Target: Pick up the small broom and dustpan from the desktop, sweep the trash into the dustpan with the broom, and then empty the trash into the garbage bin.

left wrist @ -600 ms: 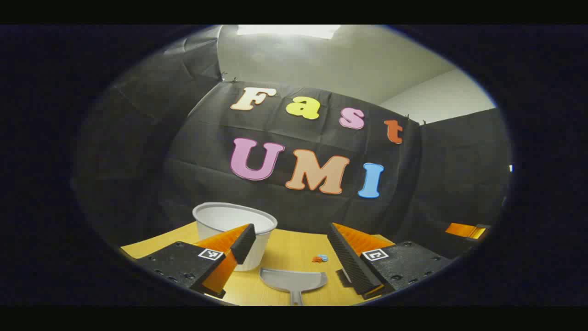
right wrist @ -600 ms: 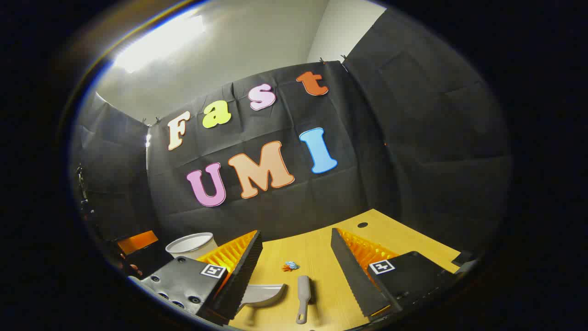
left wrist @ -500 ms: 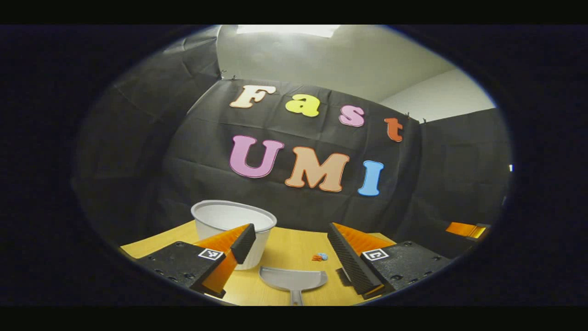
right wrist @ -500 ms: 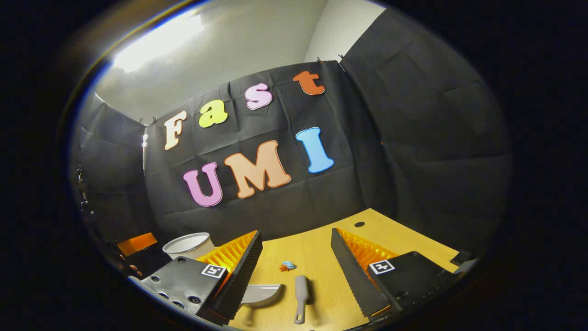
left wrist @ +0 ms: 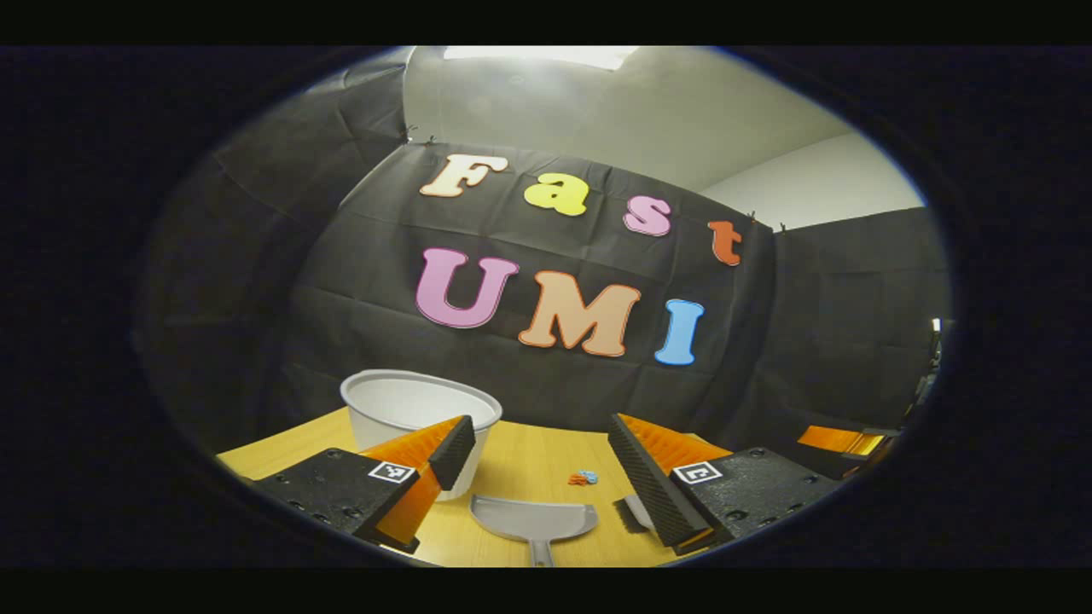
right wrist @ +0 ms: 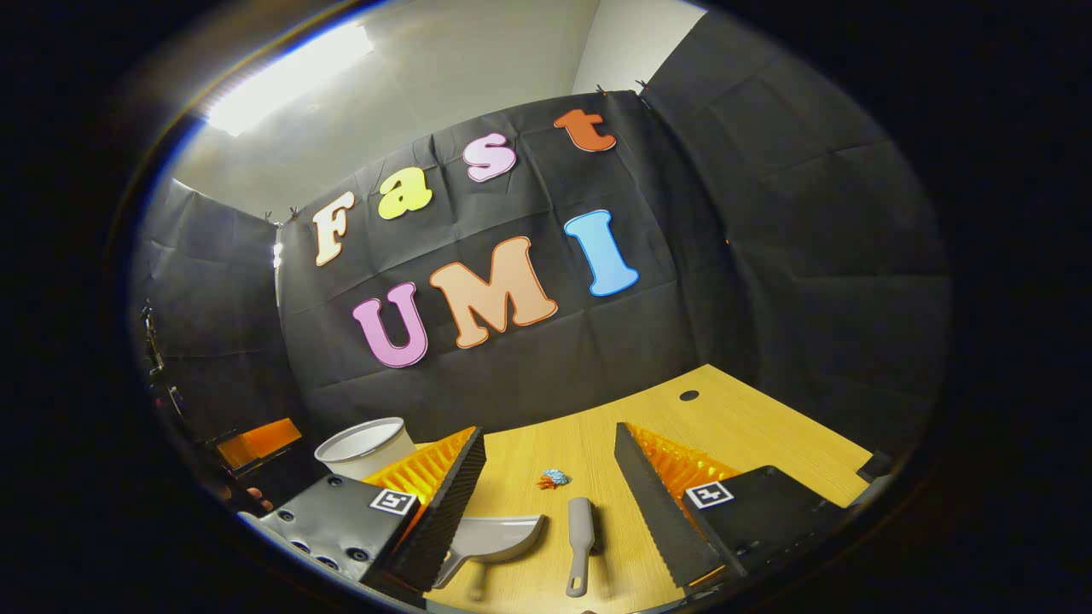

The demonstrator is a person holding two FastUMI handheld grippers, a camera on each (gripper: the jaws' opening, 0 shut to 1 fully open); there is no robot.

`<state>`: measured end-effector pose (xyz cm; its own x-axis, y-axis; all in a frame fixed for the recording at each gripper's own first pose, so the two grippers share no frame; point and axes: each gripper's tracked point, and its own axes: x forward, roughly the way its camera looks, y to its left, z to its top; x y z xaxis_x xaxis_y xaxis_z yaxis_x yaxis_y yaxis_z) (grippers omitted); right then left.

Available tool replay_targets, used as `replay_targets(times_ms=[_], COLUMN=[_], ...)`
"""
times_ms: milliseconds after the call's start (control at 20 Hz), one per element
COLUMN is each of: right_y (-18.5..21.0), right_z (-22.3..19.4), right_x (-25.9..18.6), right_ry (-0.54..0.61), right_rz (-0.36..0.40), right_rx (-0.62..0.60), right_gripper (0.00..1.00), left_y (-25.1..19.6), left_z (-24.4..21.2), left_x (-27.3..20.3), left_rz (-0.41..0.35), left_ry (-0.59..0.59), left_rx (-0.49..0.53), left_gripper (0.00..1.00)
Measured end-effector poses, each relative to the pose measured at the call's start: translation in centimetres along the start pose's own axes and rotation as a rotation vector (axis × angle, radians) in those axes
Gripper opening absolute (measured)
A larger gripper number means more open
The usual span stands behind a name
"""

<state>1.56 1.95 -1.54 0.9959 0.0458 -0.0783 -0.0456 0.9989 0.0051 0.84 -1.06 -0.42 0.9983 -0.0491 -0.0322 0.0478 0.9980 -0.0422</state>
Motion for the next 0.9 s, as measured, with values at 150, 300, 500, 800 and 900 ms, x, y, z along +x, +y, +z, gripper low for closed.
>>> replay_targets(times_ms=[150,300,500,800,900], right_y=[-0.7,-0.5,0.2,1.0,1.0], right_z=[0.1,0.1,-0.3,-0.8,-1.4], right_x=[-0.4,-0.5,-0.6,-1.3,-1.4], right_ry=[-0.007,-0.003,0.016,0.03,0.053], right_rz=[-0.015,-0.012,0.008,0.034,0.035], right_rx=[-0.01,0.014,0.016,-0.007,-0.004], right_gripper=[0.98,0.98,0.98,0.98,0.93], left_y=[0.1,0.6,0.5,0.4,0.4], left_z=[-0.8,-1.2,-0.6,-1.3,-2.0], left_x=[-0.2,-0.5,-0.9,-1.7,-1.7], left_rz=[0.0,0.017,0.023,0.034,0.039], left_ry=[0.034,0.049,0.033,0.062,0.083], left_rx=[-0.064,-0.067,-0.064,-0.064,-0.053], left_gripper=[0.93,0.94,0.94,0.93,0.94])
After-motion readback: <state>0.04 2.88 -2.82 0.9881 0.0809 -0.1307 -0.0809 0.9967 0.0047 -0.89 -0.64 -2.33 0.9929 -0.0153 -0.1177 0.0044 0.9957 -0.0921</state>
